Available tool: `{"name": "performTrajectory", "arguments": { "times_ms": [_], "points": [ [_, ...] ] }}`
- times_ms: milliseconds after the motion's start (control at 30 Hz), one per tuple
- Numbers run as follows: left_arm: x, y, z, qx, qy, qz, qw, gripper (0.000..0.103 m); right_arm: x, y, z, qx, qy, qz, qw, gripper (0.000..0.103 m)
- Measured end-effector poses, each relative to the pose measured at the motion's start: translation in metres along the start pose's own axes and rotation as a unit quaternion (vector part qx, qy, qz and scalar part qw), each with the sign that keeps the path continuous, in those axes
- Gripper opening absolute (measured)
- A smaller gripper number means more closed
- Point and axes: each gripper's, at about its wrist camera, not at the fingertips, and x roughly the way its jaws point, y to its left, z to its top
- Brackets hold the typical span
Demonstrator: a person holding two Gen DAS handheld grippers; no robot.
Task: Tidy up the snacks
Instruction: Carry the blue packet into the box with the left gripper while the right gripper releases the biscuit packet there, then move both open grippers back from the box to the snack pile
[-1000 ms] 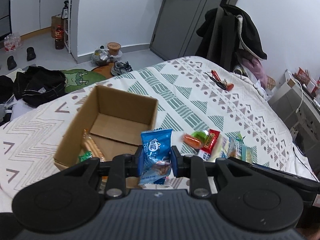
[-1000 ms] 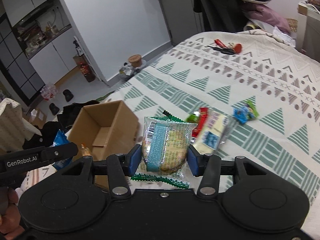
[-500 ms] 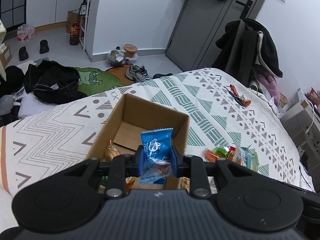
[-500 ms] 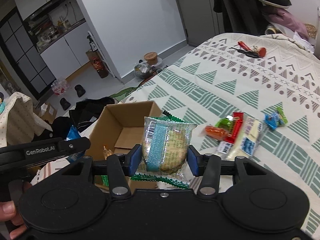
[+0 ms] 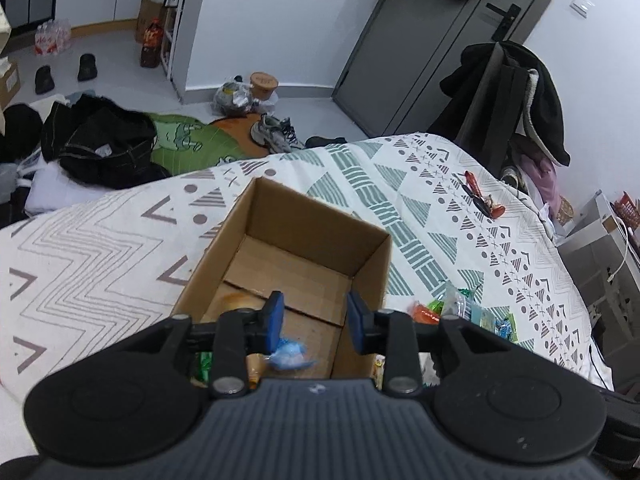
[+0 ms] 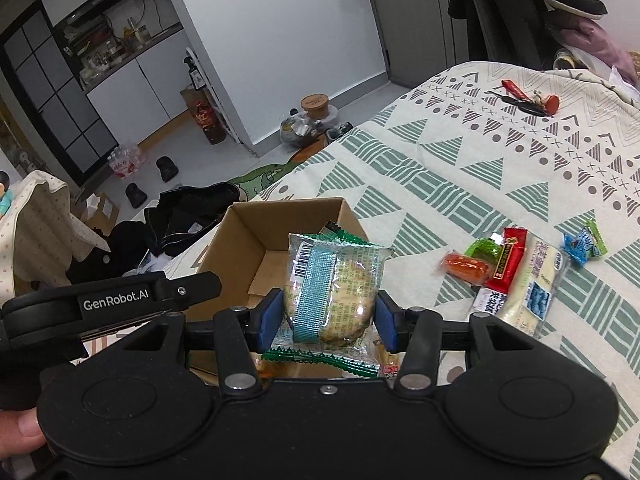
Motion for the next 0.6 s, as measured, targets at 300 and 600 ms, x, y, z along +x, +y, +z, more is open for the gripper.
{"name": "performTrajectory", "arguments": {
  "times_ms": [300,600],
  "points": [
    [-0.016,0.021,0.006,-0.014,-0.017,0.034,0.9992,0.077,0.007,0.022,0.005,-0.004,-0.001,0.034,0.999,0.050],
    [-0.025,0.030,0.007,-0.022,-0.017,0.062,0.9977,0.086,-0.006,0.008,0.002,-0.002,-0.012,0.021,1.000,0.071]
  ]
}}
